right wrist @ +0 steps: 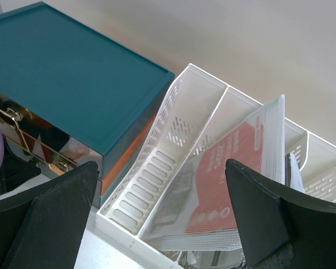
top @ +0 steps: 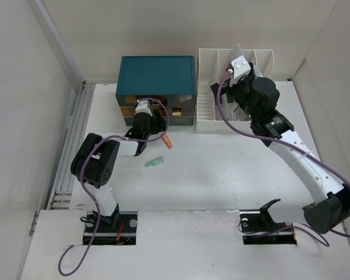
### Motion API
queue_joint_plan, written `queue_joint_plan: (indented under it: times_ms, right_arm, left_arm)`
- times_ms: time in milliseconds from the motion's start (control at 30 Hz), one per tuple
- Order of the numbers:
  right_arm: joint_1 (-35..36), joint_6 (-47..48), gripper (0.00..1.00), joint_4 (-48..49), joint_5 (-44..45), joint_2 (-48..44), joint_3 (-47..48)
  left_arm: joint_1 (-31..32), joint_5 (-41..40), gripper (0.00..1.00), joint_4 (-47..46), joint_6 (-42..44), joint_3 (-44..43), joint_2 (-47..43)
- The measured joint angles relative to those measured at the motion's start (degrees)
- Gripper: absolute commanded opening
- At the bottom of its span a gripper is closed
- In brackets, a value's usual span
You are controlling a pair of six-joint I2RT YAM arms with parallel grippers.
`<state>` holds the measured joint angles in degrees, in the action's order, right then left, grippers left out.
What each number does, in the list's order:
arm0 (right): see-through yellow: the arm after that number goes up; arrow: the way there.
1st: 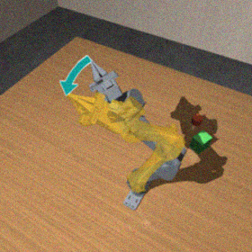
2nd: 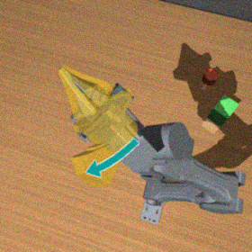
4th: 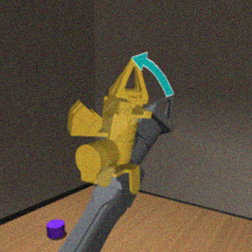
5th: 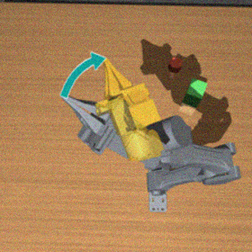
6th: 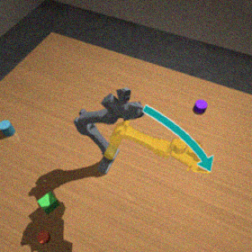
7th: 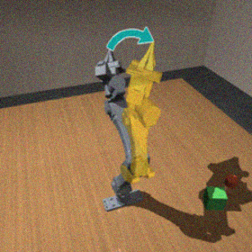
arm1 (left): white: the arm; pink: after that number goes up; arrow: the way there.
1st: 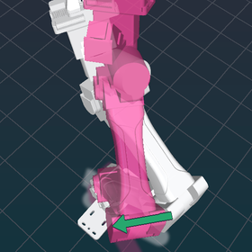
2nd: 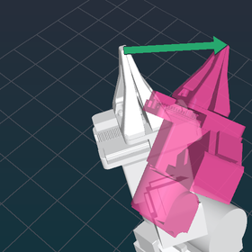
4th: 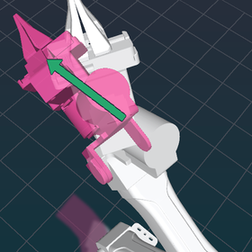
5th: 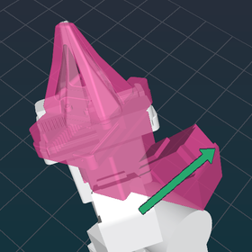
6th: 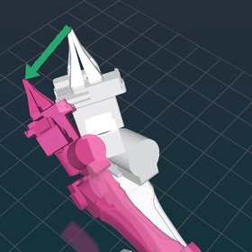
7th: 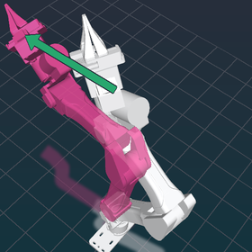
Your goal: Organize the desk
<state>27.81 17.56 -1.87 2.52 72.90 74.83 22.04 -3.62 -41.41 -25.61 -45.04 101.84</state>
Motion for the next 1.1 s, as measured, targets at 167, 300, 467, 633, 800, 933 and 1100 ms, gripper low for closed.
queue_joint_plan:
  times_ms: [167,300,467,633,800,933,1100]
  right_arm:
    - [0.0,0.0,1.0,0.04,0.0,0.11,0.0]
    - [0.0,0.0,1.0,0.07,0.0,0.39,0.0]
    - [0.0,0.0,1.0,0.2,0.0,0.85,0.0]
    - [0.0,0.0,1.0,0.2,0.0,1.09,0.0]
    - [0.0,0.0,1.0,0.2,0.0,1.33,0.0]
    - [0.0,0.0,1.0,0.2,-0.02,1.55,-0.02]
    - [0.0,0.0,1.0,0.28,-0.74,1.81,-0.35]
  left_arm:
    - [0.02,-0.39,0.58,-0.39,0.02,-0.15,0.57]
    - [0.11,-0.98,0.55,-0.83,0.0,-0.39,1.09]
    - [-0.02,-1.16,0.47,-1.31,0.0,-0.85,1.75]
    - [-0.04,-1.18,0.43,-1.66,0.07,-0.85,1.92]
    - [-0.04,-1.2,0.4,-1.68,0.13,-0.81,1.92]
    - [0.13,-0.98,0.39,-3.13,-0.42,0.15,1.9]
    - [1.22,-2.01,0.37,-4.24,-0.87,3.63,-0.52]
